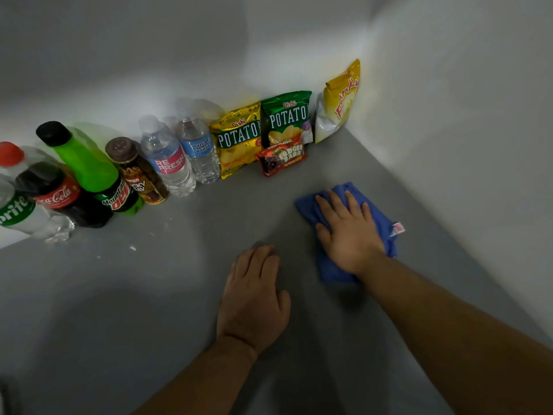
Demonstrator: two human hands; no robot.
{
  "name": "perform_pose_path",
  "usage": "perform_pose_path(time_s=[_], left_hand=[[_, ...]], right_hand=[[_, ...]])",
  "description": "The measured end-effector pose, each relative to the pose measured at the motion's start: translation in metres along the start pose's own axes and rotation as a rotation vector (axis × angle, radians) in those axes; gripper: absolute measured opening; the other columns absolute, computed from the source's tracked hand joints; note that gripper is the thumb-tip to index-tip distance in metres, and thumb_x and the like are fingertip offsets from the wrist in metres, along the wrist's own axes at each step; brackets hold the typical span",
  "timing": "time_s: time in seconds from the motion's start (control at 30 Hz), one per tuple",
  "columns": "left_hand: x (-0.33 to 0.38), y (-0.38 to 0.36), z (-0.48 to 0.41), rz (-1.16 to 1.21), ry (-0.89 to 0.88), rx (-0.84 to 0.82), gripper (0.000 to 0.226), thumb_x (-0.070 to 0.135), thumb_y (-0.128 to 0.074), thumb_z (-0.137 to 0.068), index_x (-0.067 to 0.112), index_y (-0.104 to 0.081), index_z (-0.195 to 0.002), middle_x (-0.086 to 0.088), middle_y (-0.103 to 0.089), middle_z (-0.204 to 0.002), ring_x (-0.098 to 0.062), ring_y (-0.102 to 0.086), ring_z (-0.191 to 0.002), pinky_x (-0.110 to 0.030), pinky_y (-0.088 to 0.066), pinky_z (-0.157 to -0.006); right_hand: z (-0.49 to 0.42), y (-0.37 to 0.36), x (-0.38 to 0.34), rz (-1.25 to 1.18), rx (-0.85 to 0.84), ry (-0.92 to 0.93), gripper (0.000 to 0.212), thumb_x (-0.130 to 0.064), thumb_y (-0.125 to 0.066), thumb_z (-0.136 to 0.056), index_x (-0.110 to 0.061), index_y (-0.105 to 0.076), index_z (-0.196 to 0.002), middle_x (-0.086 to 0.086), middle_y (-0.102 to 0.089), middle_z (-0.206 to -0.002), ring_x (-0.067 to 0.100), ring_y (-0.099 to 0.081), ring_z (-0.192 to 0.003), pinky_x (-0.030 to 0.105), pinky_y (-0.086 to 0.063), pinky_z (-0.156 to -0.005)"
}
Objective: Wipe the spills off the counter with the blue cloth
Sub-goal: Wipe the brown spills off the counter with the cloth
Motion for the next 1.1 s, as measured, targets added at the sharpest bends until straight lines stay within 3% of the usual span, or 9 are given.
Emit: perform_pose_path(time_s=[0.07, 0.17, 0.3, 0.43, 0.57, 0.7, 0.8, 0.87, 1.1], left_hand=[[0.001, 0.001, 0.001, -0.011, -0.017, 0.018, 0.044, 0.018, -0.065, -0.077, 0.005, -0.068, -0.119, -0.015, -0.062, -0.141, -0.040, -0.058, -0.131, -0.056, -0.050, -0.108], [0.000, 0.001, 0.002, -0.007, -0.021, 0.026, 0.043, 0.026, -0.055, -0.081, 0.009, -0.068, -0.118, -0.012, -0.062, -0.141, -0.037, -0.057, -0.132, -0.054, -0.049, -0.109], [-0.002, 0.001, -0.001, 0.018, -0.031, 0.049, 0.044, 0.031, -0.053, -0.078, 0.011, -0.070, -0.113, -0.010, -0.065, -0.136, -0.036, -0.061, -0.124, -0.051, -0.053, -0.105], [-0.007, 0.007, -0.011, 0.033, -0.058, 0.115, 0.034, 0.033, -0.061, -0.078, 0.015, -0.070, -0.105, -0.004, -0.068, -0.124, -0.031, -0.063, -0.110, -0.044, -0.053, -0.099], [-0.016, 0.017, -0.039, -0.014, -0.036, 0.180, 0.031, 0.028, -0.063, -0.078, 0.013, -0.071, -0.104, -0.005, -0.069, -0.116, -0.033, -0.062, -0.105, -0.049, -0.050, -0.102], [-0.021, 0.016, -0.072, -0.005, 0.032, 0.146, 0.032, 0.017, -0.070, -0.079, 0.009, -0.071, -0.109, -0.011, -0.068, -0.123, -0.036, -0.062, -0.115, -0.051, -0.049, -0.105], [-0.022, 0.008, -0.086, 0.043, 0.072, 0.090, 0.037, 0.018, -0.069, -0.083, 0.010, -0.068, -0.120, -0.009, -0.063, -0.135, -0.032, -0.056, -0.126, -0.046, -0.044, -0.110], [-0.020, 0.003, -0.087, 0.008, 0.050, 0.081, 0.040, 0.022, -0.068, -0.086, 0.011, -0.066, -0.124, -0.008, -0.061, -0.139, -0.031, -0.054, -0.129, -0.047, -0.044, -0.112], [-0.020, -0.002, -0.087, -0.076, 0.014, 0.099, 0.041, 0.029, -0.066, -0.086, 0.013, -0.066, -0.124, -0.008, -0.062, -0.138, -0.031, -0.055, -0.128, -0.049, -0.046, -0.111]], right_hand=[[-0.005, -0.003, -0.022, 0.002, 0.007, -0.043, 0.063, -0.053, -0.022, -0.105, -0.031, -0.015, -0.163, -0.004, -0.010, -0.172, 0.031, 0.003, -0.159, 0.055, 0.000, -0.127], [0.014, -0.007, -0.036, -0.002, -0.017, 0.153, 0.064, -0.057, -0.021, -0.104, -0.033, -0.015, -0.163, -0.007, -0.012, -0.172, 0.027, 0.002, -0.159, 0.053, -0.003, -0.128], [0.040, -0.005, 0.007, 0.003, -0.076, 0.362, 0.066, -0.064, -0.021, -0.102, -0.041, -0.011, -0.163, -0.016, -0.005, -0.171, 0.017, 0.003, -0.159, 0.045, 0.001, -0.128], [0.007, 0.007, 0.043, 0.007, -0.030, 0.143, 0.064, -0.065, -0.015, -0.101, -0.045, -0.003, -0.162, -0.013, -0.003, -0.172, 0.021, 0.004, -0.159, 0.048, 0.001, -0.128], [-0.027, 0.002, 0.011, -0.005, 0.018, -0.110, 0.062, -0.053, -0.024, -0.105, -0.037, -0.012, -0.163, -0.006, -0.006, -0.173, 0.032, 0.005, -0.158, 0.056, 0.003, -0.126], [-0.010, -0.004, -0.026, -0.013, -0.004, 0.145, 0.063, -0.057, -0.023, -0.103, -0.036, -0.016, -0.163, -0.009, -0.011, -0.172, 0.027, 0.004, -0.159, 0.055, -0.002, -0.127], [0.011, 0.000, -0.004, 0.005, -0.065, 0.360, 0.063, -0.058, -0.026, -0.104, -0.036, -0.019, -0.163, -0.011, -0.011, -0.172, 0.020, 0.000, -0.159, 0.049, -0.002, -0.128], [0.011, 0.005, 0.024, 0.032, -0.079, 0.385, 0.063, -0.056, -0.030, -0.105, -0.035, -0.019, -0.163, -0.012, -0.010, -0.172, 0.019, -0.002, -0.159, 0.048, -0.003, -0.128], [-0.054, 0.010, 0.021, -0.005, 0.033, -0.101, 0.061, -0.051, -0.024, -0.106, -0.033, -0.014, -0.163, -0.003, -0.009, -0.173, 0.030, 0.001, -0.159, 0.053, 0.001, -0.127]])
Point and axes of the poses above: each hand's wrist, its own z-axis away from the middle knuckle, its own y-axis out of the back of the hand, x = y × z, the point moved 8 cm from there along -z, towards the middle knuckle
